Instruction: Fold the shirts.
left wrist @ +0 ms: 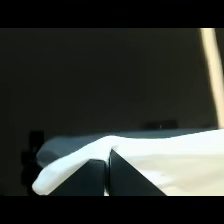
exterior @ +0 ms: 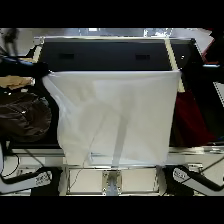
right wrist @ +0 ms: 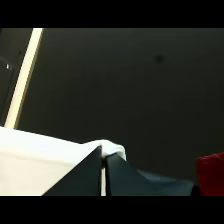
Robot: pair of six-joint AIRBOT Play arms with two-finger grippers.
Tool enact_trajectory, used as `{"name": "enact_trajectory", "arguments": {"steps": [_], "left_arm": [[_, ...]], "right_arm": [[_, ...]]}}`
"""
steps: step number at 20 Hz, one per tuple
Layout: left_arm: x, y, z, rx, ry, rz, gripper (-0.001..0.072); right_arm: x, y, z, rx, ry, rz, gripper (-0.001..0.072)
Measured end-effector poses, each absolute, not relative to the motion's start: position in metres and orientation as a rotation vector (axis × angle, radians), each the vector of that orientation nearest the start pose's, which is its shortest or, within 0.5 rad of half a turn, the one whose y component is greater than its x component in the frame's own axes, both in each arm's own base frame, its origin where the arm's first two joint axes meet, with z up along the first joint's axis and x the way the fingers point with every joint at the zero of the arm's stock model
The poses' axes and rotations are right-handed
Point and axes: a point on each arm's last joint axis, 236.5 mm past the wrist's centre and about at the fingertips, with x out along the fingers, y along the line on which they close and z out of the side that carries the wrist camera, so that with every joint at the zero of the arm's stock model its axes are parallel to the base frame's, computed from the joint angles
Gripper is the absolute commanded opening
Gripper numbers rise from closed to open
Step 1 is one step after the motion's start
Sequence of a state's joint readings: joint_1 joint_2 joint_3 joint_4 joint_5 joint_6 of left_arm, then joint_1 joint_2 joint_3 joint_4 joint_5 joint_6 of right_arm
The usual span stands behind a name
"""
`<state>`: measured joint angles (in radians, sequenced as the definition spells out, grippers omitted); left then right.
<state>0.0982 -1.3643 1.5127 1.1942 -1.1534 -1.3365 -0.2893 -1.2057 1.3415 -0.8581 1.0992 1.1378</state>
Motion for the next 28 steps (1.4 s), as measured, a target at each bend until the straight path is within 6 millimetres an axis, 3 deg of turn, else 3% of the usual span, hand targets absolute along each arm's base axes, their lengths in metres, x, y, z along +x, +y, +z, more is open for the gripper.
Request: {"name": "enact_trajectory", "arguments": {"steps": [3, 6, 8, 12, 16, 18, 20, 26, 28], "left_arm": [[0.503, -0.049, 0.044, -0.135, 1.033, -0.224, 0.0008], [0.529, -0.045, 0.006, -0.155, 1.022, -0.164, 0.0009], [0.541, -0.037, 0.002, -0.170, 0.992, -0.133, 0.0009], [0.544, -0.024, 0.009, -0.172, 0.976, -0.101, 0.0009], [0.542, -0.011, 0.037, -0.144, 0.931, -0.078, 0.0008], [0.533, -0.010, 0.038, -0.133, 0.959, -0.079, 0.0009], [0.517, -0.012, 0.028, -0.125, 1.024, -0.089, 0.0008], [0.460, -0.018, -0.028, -0.127, 1.254, -0.105, 0.0009], [0.445, -0.019, -0.042, -0.130, 1.308, -0.108, 0.0010]], "right_arm": [[0.494, 0.031, 0.084, 0.332, 0.833, 0.323, 0.0012], [0.537, 0.037, 0.041, 0.328, 0.820, 0.280, 0.0012], [0.559, 0.038, 0.039, 0.317, 0.786, 0.267, 0.0012], [0.583, 0.042, 0.072, 0.260, 0.720, 0.294, 0.0012], [0.572, 0.040, 0.094, 0.157, 0.778, 0.315, 0.0012], [0.556, 0.039, 0.085, 0.117, 0.859, 0.321, 0.0011], [0.534, 0.039, 0.062, 0.093, 0.979, 0.323, 0.0012], [0.449, 0.056, -0.030, 0.065, 1.326, 0.343, 0.0012], [0.432, 0.059, -0.051, 0.056, 1.380, 0.343, 0.0012]]}}
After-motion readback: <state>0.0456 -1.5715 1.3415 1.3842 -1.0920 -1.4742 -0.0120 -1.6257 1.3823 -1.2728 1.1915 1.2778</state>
